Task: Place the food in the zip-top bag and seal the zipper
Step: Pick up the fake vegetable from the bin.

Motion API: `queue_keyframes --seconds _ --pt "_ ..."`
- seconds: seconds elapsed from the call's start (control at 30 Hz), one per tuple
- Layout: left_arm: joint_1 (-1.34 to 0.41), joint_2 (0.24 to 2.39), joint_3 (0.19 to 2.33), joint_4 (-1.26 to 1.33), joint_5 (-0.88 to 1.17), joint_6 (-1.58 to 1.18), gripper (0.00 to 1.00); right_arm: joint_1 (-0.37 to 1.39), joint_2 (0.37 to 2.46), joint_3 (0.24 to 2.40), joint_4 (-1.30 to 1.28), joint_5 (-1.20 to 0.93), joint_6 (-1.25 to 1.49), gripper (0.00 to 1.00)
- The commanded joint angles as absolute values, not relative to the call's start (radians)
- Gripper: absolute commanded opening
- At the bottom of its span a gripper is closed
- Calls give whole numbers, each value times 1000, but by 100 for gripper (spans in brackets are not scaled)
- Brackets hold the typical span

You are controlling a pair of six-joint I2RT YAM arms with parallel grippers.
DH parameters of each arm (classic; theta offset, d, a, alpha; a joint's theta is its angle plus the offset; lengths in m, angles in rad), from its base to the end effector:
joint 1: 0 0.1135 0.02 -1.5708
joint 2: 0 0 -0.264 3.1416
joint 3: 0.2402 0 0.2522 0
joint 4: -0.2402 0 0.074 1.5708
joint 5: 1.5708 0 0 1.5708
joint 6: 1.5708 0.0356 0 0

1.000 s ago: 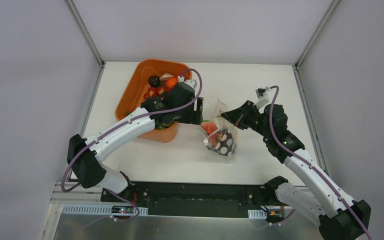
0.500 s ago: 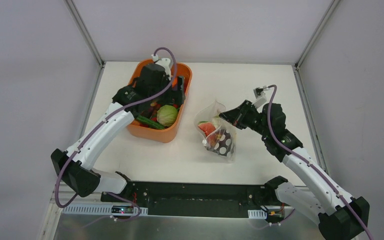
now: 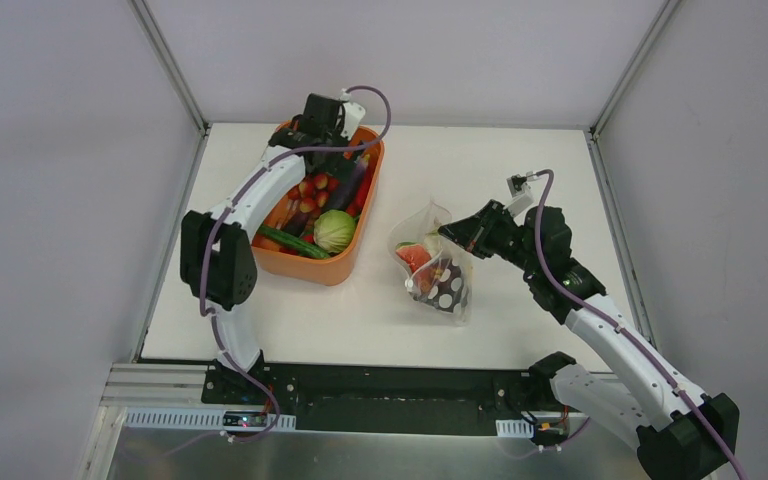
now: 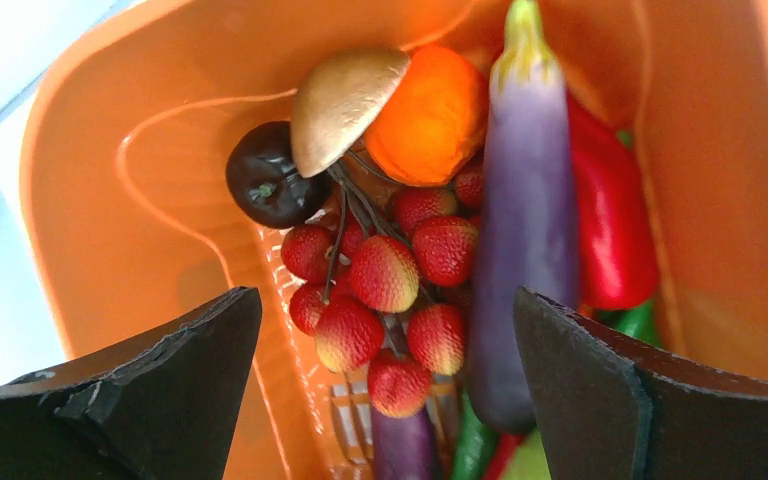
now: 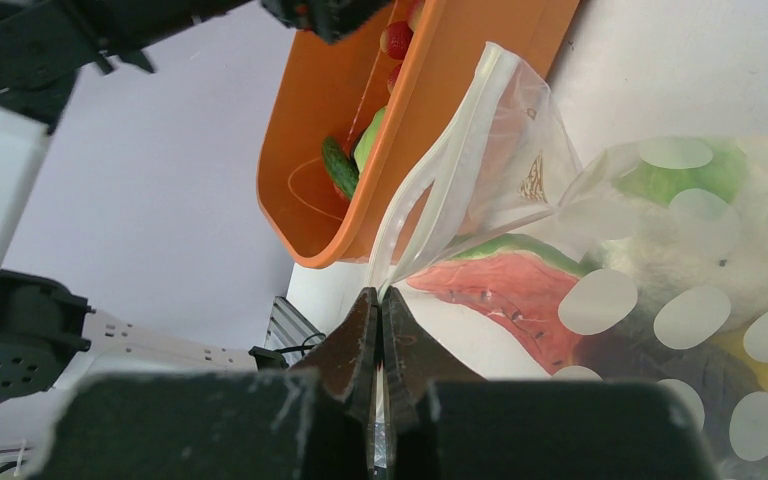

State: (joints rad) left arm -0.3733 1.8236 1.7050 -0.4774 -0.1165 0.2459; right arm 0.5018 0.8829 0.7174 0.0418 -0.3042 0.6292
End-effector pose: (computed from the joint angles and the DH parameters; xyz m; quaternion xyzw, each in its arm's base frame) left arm 0.3990 -0.1518 0.3383 0.2428 0.8484 0.0216 0.4699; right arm 0.1799 0.1108 0.3230 -0.0529 0.7457 0.4465 0.4917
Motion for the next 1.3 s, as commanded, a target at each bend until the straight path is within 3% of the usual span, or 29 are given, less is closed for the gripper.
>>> queue_keyframes --seconds 0.0,0.37,0.63,0.87,0.97,1.27 --pt "-373 1898 1749 -415 -141 518 99 504 868 748 129 -318 637 0" --pt "-313 2024 1855 -335 18 529 98 503 884 754 119 -304 614 0" --pt "-284 2110 1940 -386 127 511 73 502 886 751 115 -276 612 0" --pt "-281 2086 1856 -331 163 514 72 502 897 755 114 -287 617 0" --pt "-273 2107 1875 -328 147 461 58 503 891 755 113 -289 616 0" --pt "-261 2152 1906 -326 149 410 56 502 885 756 104 -290 611 0"
